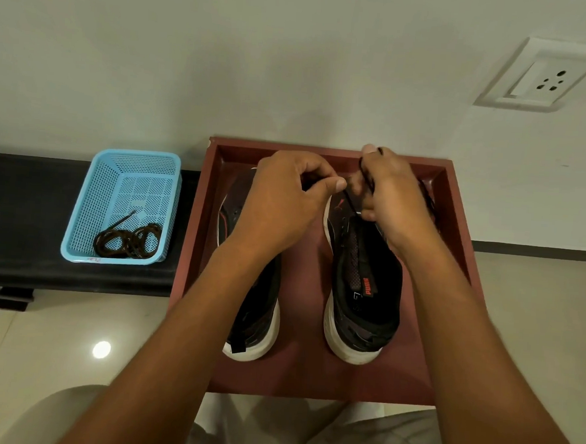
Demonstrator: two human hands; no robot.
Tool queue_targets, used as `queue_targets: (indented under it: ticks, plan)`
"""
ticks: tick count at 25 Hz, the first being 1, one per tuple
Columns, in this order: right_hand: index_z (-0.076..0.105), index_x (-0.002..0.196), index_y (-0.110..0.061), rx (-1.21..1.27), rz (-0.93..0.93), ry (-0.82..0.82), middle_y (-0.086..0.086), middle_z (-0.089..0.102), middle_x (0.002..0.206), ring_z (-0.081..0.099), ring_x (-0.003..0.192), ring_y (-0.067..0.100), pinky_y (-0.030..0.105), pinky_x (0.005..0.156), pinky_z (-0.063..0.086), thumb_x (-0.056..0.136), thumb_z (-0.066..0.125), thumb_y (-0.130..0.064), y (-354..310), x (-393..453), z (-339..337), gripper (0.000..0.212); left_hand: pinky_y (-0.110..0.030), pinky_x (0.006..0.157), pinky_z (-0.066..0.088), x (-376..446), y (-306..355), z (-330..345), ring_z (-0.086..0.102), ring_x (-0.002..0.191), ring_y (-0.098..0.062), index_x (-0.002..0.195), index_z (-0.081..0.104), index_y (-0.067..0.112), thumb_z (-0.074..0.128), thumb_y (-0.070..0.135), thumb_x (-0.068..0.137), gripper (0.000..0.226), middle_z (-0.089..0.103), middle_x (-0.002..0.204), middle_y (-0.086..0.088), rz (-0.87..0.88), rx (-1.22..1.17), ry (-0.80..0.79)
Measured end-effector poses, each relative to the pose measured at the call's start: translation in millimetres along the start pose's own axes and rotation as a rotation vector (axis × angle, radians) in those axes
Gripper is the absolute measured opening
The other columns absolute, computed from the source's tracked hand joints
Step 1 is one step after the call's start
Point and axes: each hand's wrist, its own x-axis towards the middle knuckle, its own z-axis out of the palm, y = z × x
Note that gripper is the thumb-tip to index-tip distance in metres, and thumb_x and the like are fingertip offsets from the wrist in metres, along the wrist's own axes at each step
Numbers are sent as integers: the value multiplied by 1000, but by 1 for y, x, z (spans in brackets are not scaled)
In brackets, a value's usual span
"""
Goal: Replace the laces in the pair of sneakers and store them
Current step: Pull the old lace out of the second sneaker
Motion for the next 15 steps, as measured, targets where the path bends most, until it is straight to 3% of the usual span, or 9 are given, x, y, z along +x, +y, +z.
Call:
queue_targets:
  ticks: [4,9,15]
  plan:
    - [50,89,-14,-17,20,-118,10,50,71,39,47,8,26,45,24,109,43,-34,4,-4,11,29,-23,74,55,0,-7,1,69,77,-2,86,79,17,78,26,90,10,74,78,11,-34,-4,79]
    - [51,82,-18,112,3,-5,-8,41,57,37,50,8,28,54,33,107,44,-35,9,6,7,31,-20,72,54,2,-10,-1,68,77,-6,85,78,18,78,28,90,11,74,78,11,-58,-4,74]
    - [50,75,-20,848,116,216,-7,28,53,30,51,13,27,57,37,107,46,-32,11,23,-21,35,-15,76,52,1,-10,-2,68,84,-2,90,79,18,74,24,94,9,74,85,13,-21,30,-14]
